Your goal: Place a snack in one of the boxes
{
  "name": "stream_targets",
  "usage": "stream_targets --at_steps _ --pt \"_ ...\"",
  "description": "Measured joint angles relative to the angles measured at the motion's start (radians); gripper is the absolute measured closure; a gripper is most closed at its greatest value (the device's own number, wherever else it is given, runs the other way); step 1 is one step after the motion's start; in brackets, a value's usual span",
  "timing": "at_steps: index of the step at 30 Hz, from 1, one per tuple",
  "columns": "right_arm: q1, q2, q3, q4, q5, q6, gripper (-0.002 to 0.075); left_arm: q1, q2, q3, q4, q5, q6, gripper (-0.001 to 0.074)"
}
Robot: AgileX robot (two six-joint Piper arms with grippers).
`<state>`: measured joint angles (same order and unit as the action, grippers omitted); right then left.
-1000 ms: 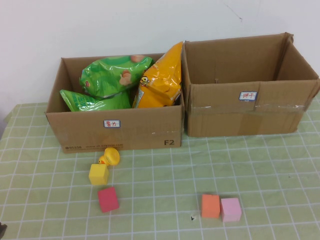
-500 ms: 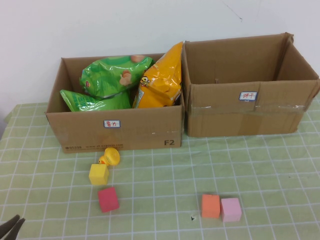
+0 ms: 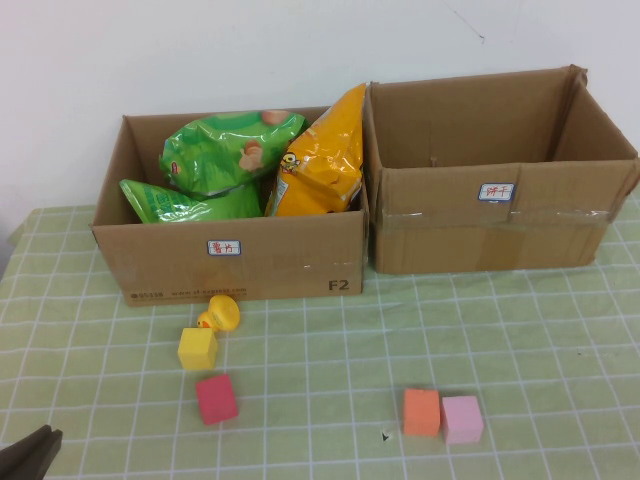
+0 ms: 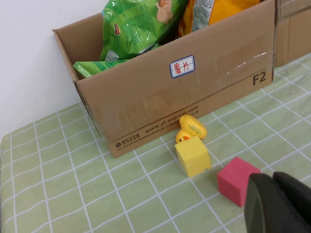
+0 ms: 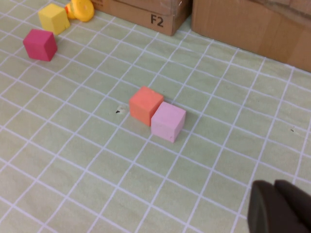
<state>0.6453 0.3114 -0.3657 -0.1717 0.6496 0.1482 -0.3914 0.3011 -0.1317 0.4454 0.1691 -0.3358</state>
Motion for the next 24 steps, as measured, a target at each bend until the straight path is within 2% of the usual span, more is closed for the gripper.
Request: stream_targets --at_steps 16,19,24 --pt "0.0 0.0 0.0 0.0 0.0 0.0 0.0728 0.006 -0.023 0.014 0.007 0.023 -0.025 0.0737" --pt "0.0 0.0 0.0 0.0 0.002 0.0 0.0728 0.042 -0.08 0.014 -0.074 0.07 -0.011 0.0737" --pt "0.0 0.0 0.001 0.0 0.005 0.0 0.0728 0.191 -0.209 0.037 -0.272 0.134 0.218 0.0737"
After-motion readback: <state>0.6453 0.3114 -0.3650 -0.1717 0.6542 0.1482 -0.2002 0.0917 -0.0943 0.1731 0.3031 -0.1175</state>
